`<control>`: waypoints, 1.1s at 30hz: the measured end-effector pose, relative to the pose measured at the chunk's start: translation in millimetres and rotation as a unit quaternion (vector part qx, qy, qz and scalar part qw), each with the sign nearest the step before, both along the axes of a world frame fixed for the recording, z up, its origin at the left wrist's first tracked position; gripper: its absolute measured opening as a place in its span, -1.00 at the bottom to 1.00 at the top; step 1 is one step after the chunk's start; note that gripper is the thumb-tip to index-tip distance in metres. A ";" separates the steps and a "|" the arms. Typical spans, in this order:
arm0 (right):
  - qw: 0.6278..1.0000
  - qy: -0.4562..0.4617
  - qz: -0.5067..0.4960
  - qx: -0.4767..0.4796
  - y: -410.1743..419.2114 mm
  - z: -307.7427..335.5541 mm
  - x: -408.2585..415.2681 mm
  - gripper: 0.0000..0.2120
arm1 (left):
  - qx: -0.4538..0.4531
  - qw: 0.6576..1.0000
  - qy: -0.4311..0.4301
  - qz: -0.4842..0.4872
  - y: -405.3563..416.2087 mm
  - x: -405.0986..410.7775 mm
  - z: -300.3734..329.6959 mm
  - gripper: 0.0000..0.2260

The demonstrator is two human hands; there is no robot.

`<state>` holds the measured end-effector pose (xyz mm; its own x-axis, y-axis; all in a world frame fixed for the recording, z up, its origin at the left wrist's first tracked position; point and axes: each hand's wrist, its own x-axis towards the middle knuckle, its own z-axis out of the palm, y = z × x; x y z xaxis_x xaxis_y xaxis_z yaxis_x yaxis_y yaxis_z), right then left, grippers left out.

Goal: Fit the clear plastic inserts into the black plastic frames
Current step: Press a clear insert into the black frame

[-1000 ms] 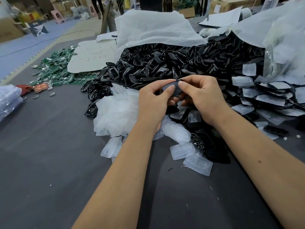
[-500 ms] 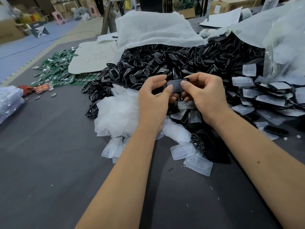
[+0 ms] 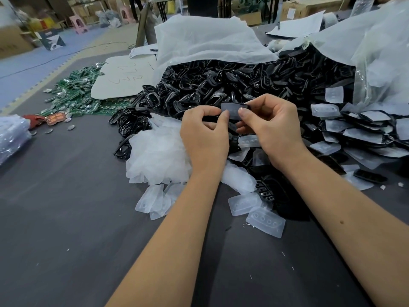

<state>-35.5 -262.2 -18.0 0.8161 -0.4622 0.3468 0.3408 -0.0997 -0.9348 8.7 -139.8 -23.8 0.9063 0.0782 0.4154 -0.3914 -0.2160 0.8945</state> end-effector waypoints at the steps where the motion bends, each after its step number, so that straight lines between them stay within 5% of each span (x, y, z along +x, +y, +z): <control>1: 1.000 0.000 0.001 -0.001 -0.2 -0.2 0.1 -0.92 | -0.005 1.000 0.010 -0.003 0.2 0.8 -0.2 -0.90; 33: 0.998 0.045 0.027 0.044 -4.3 1.9 0.1 -0.93 | -0.042 0.998 0.039 -0.035 2.7 2.0 -0.1 -0.86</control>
<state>-35.4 -266.4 -16.1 0.8667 -0.4425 0.2303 0.2572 0.0007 -0.9664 10.7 -137.1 -23.9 0.9398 0.0458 0.3385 -0.3318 -0.1140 0.9365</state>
